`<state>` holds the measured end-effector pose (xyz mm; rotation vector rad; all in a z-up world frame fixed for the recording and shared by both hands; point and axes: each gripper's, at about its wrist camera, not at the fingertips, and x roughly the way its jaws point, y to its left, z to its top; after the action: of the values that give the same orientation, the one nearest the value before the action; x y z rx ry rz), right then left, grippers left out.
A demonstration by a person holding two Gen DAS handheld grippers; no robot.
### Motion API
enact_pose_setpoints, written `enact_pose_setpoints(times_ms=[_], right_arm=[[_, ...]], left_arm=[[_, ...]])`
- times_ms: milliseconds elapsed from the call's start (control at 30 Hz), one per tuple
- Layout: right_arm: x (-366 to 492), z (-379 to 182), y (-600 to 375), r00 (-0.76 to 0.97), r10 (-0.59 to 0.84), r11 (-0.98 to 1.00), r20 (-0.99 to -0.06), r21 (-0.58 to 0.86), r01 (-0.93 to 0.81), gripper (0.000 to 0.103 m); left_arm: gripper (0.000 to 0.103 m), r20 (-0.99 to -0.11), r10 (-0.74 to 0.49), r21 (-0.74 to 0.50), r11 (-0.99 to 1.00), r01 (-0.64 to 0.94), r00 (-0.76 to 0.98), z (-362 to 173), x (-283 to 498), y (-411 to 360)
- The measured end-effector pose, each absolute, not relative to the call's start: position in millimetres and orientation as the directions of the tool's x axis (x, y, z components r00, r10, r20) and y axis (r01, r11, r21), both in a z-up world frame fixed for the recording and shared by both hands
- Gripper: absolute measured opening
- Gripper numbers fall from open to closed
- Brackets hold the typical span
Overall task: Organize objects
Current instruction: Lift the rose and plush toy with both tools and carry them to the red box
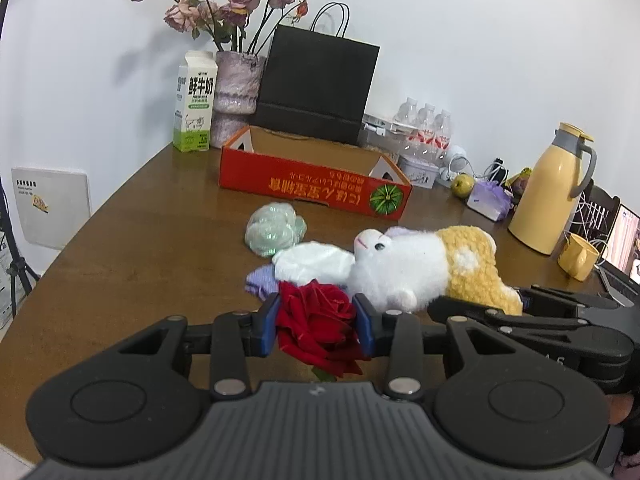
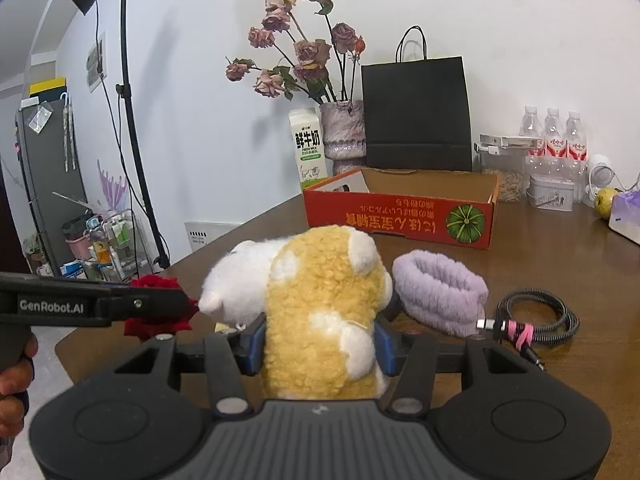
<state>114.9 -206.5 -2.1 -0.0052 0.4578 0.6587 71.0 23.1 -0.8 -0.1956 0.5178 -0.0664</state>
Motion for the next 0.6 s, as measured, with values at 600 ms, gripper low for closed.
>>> enact_pose_setpoints(times_ms=[600], right_arm=[[185.7, 9.3, -200.9, 0.716, 0.584, 0.804, -0.381, 0.154, -0.574, 0.051]], left_arm=[[0.039, -0.443, -0.107, -0.214, 0.977, 0.010, 0.890, 21.6, 145.5, 28.7]])
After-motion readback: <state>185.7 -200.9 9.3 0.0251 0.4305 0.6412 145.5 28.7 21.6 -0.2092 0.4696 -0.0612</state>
